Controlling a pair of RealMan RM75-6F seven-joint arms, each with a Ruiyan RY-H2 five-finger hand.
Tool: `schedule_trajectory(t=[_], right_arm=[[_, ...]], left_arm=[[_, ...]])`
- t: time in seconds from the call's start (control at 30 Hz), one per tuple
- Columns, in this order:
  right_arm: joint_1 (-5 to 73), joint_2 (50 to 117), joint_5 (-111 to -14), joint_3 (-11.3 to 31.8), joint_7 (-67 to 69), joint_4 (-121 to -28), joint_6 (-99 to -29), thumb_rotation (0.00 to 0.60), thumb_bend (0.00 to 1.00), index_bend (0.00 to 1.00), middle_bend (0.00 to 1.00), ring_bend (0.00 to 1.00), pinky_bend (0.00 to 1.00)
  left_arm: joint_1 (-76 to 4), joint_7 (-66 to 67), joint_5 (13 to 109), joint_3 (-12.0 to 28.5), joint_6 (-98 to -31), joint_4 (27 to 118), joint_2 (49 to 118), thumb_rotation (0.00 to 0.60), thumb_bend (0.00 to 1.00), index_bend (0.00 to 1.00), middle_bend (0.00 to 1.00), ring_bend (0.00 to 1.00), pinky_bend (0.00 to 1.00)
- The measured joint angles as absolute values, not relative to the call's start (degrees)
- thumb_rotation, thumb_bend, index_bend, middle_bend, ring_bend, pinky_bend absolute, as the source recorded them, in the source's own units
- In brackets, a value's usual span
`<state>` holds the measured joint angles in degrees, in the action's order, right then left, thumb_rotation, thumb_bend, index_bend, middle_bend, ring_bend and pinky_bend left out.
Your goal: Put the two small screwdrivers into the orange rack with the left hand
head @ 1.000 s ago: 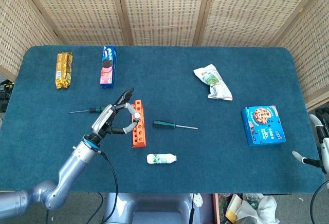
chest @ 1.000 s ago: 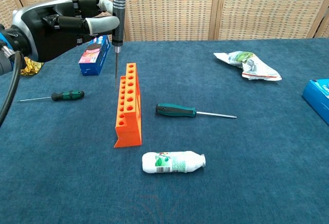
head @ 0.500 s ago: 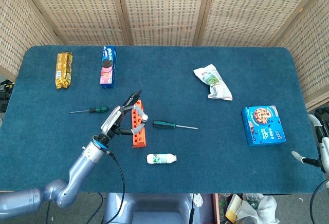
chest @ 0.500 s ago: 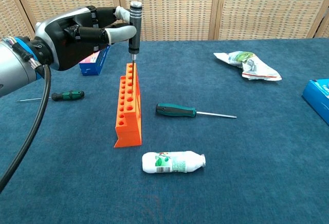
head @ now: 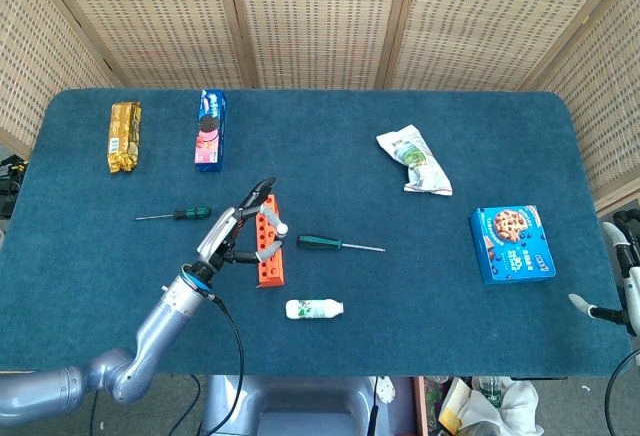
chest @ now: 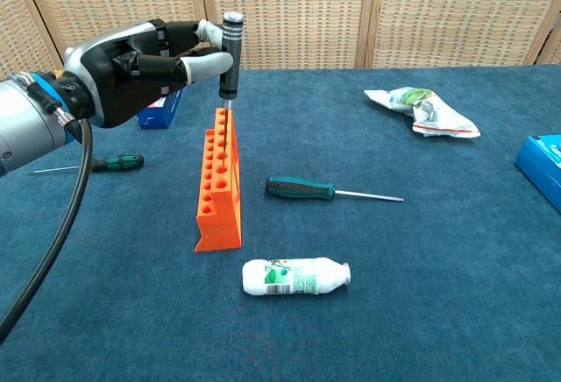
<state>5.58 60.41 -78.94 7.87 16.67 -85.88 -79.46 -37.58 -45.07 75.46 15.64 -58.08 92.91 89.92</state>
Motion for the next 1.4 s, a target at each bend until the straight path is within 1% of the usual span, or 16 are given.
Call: schedule_trajectory(t=[0.83, 1.2, 1.4], right_arm=[[5.79, 60.47, -78.73, 7.89, 17.06, -85.58, -78.85, 0.600, 0.00, 0.00, 0.00, 0.00, 0.00], [5.81, 60.51, -78.77, 7.88, 16.97, -85.58, -78.88, 0.600, 0.00, 0.00, 0.00, 0.00, 0.00], [5.82, 60.53, -78.82, 7.85, 16.77, -85.65, -78.90, 0.600, 0.00, 0.00, 0.00, 0.00, 0.00]], left_arm=[[-36.31, -45.15, 76.22, 12.94, -57.47, 87.13, 92.39, 0.600, 0.41, 0.64, 0.00, 0.00, 0.00], [-35.48, -41.38, 77.15, 12.04, -59.42, 85.24, 93.33, 0.600, 0.44, 0.64, 0.00, 0.00, 0.00], [-35.16, -39.40, 77.48, 11.61, -59.92, 84.69, 93.46, 0.600, 0.42, 0.60, 0.00, 0.00, 0.00]])
